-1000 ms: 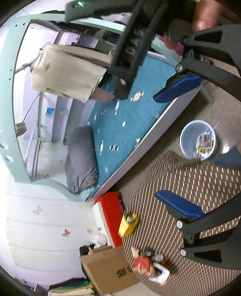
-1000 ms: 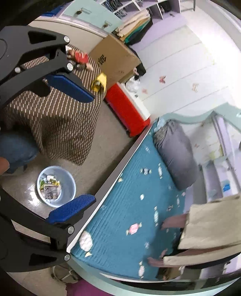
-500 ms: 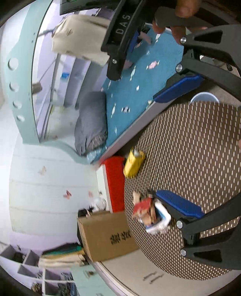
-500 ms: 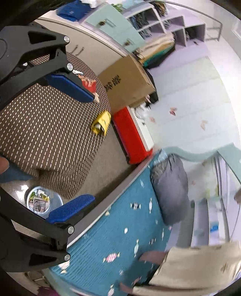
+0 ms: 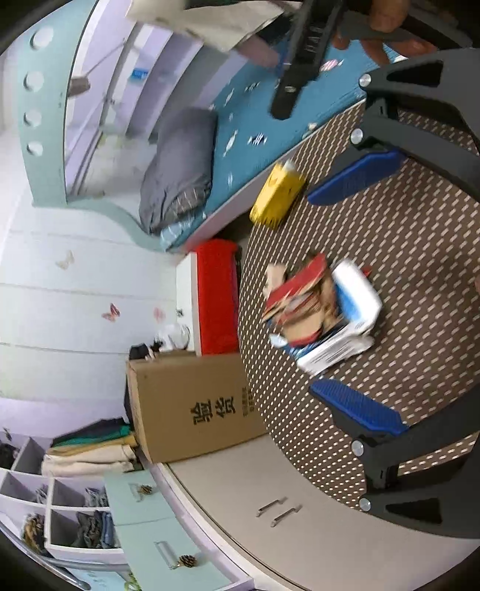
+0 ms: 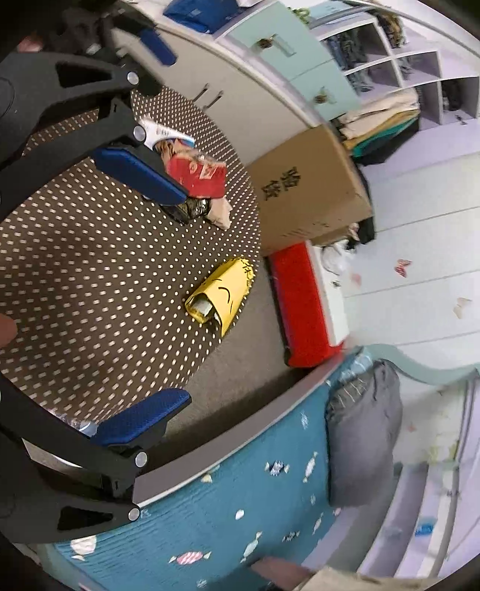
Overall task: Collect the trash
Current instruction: 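Grasp the red-brown paper bag with the left tool while the right tool grasps the yellow snack bag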
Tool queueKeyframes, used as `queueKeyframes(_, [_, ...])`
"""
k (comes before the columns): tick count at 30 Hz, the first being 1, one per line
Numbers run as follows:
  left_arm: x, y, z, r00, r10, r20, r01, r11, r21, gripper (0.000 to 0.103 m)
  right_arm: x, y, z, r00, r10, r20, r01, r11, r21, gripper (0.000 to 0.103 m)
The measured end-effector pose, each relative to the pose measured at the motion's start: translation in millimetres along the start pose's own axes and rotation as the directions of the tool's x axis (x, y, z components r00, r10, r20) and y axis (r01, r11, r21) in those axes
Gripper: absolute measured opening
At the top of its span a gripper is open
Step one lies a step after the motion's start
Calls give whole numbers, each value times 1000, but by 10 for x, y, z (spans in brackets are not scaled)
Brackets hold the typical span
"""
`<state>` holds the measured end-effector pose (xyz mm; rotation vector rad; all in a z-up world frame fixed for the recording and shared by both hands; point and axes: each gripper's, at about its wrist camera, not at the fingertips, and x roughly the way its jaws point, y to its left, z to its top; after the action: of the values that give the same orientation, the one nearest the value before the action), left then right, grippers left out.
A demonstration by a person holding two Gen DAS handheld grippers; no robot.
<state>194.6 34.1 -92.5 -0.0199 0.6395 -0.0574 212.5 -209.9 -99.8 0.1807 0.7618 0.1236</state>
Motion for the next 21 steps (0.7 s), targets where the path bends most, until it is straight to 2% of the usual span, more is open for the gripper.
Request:
queueKeyframes(2, [221,70,88,999,30,-18,-30,1000,3,93,268,-17,57,999,-13,-35,12,1000,-18,97])
queueKeyframes(9, [858,213,194,990,52,-132,-55,998,-16,93,1036,12,176,991,-17,-131,8,998,-67,97])
queueKeyframes(16, [1198,143,188,976,47,-214,-45,999,16,92,1356,101,255,989,-10,-150,-8,992,-122,97])
queueKeyframes(18, [1297,110,175,968,36,-248,-30,999,28,79,1443,132,261,986,-26,-162,2,989,-150,97])
queueKeyframes(19, [1347,99,167,963,27,-269,-21,999,26,64,1477,136,266,985,-33,-169,6,988,-157,97])
queueKeyframes(20, [1397,96,157,957,13,-290,-7,1000,20,54,1508,135,259,984,-34,-175,5,987,-159,95])
queueKeyframes(21, [1439,83,140,952,2,-306,4,1000,19,50,1526,135,255,983,-33,-181,4,988,-157,82])
